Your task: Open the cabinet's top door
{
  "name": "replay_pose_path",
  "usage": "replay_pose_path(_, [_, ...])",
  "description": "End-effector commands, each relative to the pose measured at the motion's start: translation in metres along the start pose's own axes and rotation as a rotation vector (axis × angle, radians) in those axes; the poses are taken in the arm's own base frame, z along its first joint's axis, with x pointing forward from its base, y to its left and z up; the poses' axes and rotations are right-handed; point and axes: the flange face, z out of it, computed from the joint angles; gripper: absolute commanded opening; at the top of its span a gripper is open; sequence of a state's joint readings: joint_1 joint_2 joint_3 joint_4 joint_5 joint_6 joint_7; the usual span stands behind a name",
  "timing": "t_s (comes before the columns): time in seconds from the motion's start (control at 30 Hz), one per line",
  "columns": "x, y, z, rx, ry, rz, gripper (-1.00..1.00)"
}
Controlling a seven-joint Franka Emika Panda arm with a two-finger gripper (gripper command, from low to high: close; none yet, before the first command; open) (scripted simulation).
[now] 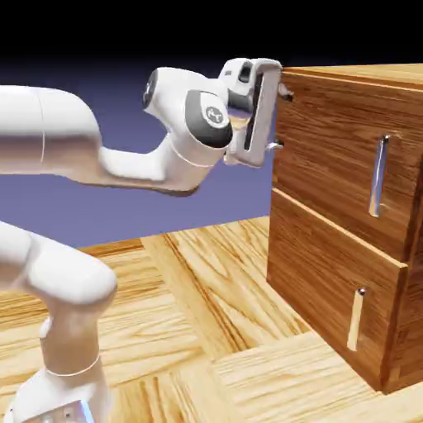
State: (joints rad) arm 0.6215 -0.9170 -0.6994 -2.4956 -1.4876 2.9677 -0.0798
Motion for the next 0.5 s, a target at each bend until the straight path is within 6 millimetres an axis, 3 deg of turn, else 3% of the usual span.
replay_pose_path(0.0, [-0.004,0.002,0.0,-0.012,0.005,-0.048,0.0])
replay_pose_path(0.23, [-0.038,0.014,0.007,-0.094,0.021,-0.375,0.0])
replay_pose_path(0.47, [-0.08,0.014,0.028,-0.163,0.003,-0.697,0.0])
